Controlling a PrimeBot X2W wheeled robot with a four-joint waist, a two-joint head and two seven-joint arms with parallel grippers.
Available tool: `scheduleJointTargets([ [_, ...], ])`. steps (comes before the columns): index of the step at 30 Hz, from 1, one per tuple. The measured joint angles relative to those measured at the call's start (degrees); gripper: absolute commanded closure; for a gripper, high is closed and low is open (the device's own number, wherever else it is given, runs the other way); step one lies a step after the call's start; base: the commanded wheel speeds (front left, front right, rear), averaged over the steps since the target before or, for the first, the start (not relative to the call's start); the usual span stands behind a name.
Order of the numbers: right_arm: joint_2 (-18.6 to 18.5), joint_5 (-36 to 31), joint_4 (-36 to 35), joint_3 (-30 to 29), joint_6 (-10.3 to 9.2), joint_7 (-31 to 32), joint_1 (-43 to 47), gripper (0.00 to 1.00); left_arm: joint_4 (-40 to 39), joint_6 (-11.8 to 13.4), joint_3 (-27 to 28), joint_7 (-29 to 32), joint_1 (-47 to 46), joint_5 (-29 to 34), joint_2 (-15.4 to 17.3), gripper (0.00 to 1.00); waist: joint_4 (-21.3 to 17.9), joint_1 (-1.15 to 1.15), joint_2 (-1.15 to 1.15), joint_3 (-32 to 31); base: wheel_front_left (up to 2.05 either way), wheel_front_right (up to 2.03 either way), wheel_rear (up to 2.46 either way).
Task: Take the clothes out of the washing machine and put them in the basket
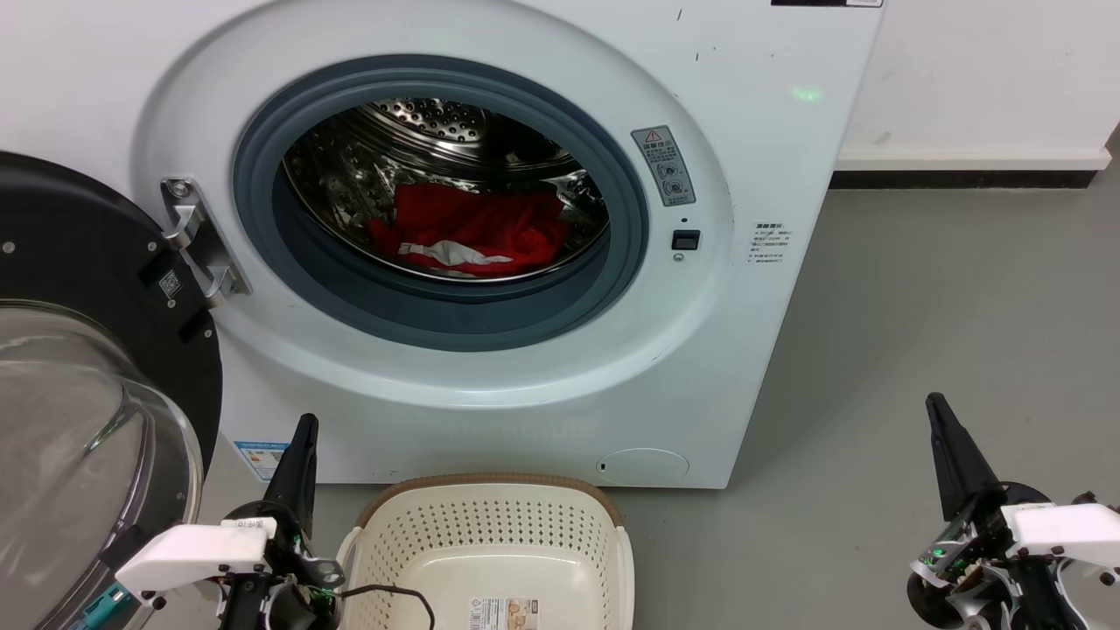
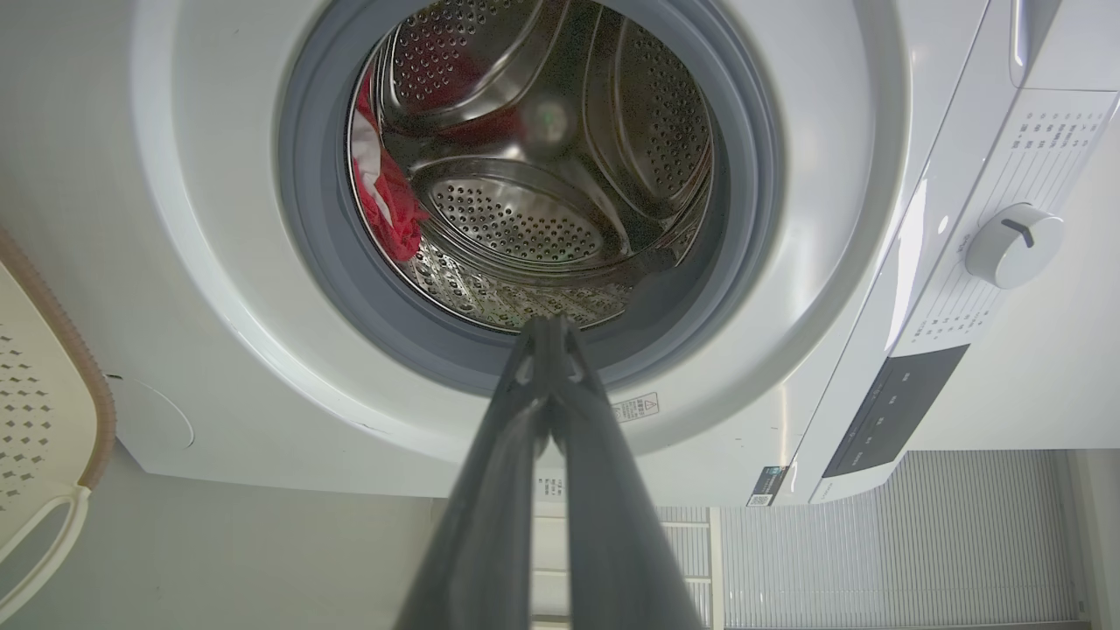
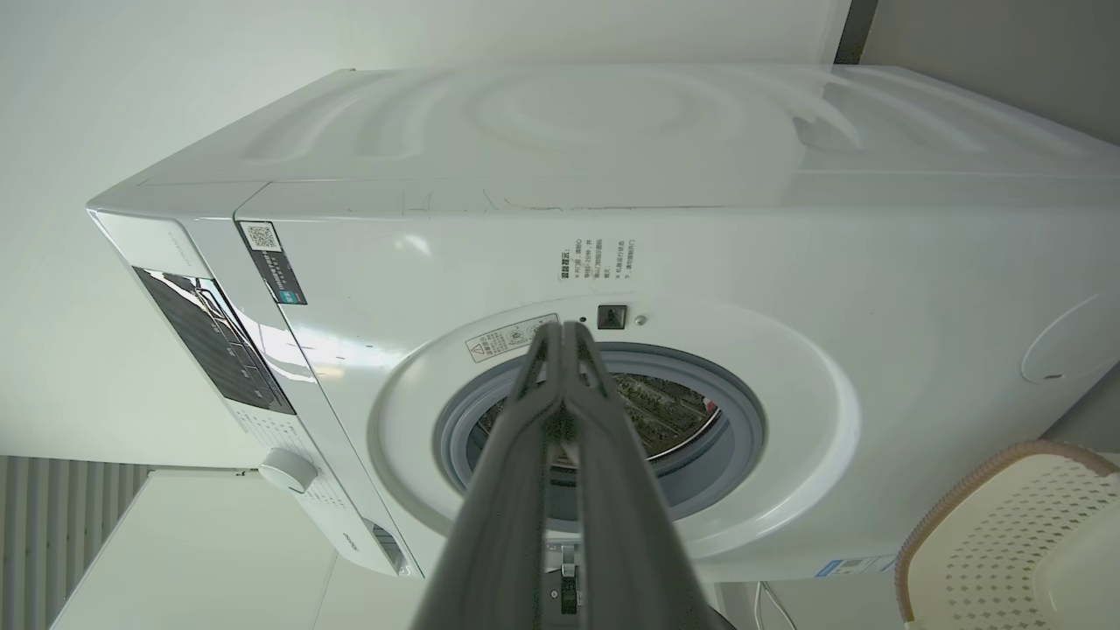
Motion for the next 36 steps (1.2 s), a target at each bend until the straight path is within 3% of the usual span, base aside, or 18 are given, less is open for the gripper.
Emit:
scheduleJointTargets([
  [14,0.0,0.0,0.0,0.0,0.0,0.0,0.0,1.0,0.0,0.0,0.0,0.0,0.0,0.0,0.0,1.0,0.0,0.0,0.0,0.0,0.0,0.0,0.0],
  [15,0.0,0.01,0.18,0.01,0.01,0.0,0.12,0.0,0.24,0.0,-0.04,-0.01,0.09,0.01,-0.01,0.0,0.0,0.0,0.0,0.0,0.0,0.0,0.0],
  [26,0.07,-2.65,-0.47,0.7,0.0,-2.56,1.91,0.0,0.81,0.01,-2.5,-2.53,1.04,2.52,-0.19,0.0,-0.05,0.0,0.0,0.06,0.0,0.0,0.0],
  [36,0.09,-13.22,-3.16,0.91,-0.01,-5.09,2.79,0.0,-1.08,0.01,-3.99,-5.09,0.52,13.37,-0.18,0.0,0.28,0.0,0.0,0.09,0.0,0.0,0.0],
])
